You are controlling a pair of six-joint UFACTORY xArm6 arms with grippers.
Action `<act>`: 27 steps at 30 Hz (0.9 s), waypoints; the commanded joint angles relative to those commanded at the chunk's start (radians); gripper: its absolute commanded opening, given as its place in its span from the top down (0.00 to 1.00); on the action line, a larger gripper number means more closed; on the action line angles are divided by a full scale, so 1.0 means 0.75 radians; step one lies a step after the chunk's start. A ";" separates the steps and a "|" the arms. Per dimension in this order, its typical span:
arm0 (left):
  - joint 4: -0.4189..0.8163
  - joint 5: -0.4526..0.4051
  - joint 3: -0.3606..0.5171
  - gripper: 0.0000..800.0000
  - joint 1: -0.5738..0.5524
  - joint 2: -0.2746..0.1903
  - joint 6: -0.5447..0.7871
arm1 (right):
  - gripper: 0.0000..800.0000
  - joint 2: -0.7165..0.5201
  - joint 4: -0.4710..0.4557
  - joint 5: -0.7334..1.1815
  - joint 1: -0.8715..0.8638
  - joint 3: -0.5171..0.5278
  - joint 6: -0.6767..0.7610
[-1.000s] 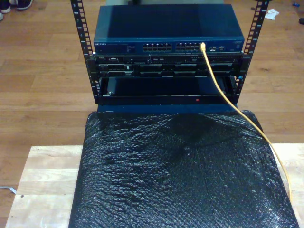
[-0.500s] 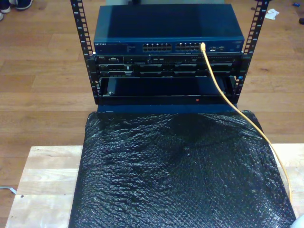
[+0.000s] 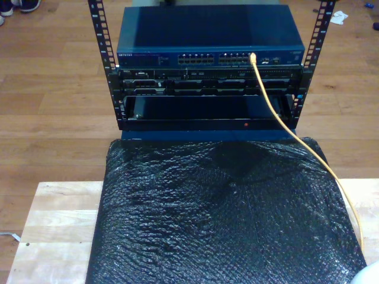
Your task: Grab the cable and plug it in
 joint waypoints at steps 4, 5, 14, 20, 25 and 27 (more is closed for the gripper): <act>0.000 0.000 0.000 0.00 0.000 0.000 0.000 | 0.01 -0.051 -0.008 -0.041 0.000 0.018 -0.002; 0.000 0.000 0.000 0.00 0.000 0.000 0.000 | 0.01 -0.055 -0.020 -0.039 0.002 0.020 -0.006; 0.000 0.000 0.000 0.00 0.000 0.000 0.000 | 0.01 -0.059 -0.059 -0.043 0.000 0.084 -0.119; 0.000 0.000 0.000 0.00 0.000 0.000 0.000 | 0.01 -0.025 -0.059 -0.068 -0.055 0.133 -0.121; 0.000 0.000 0.000 0.00 0.000 0.000 0.000 | 0.01 0.033 -0.059 -0.090 -0.057 0.145 -0.176; 0.000 0.000 0.000 0.00 0.000 0.000 0.000 | 0.01 0.057 -0.059 -0.121 -0.057 0.160 -0.213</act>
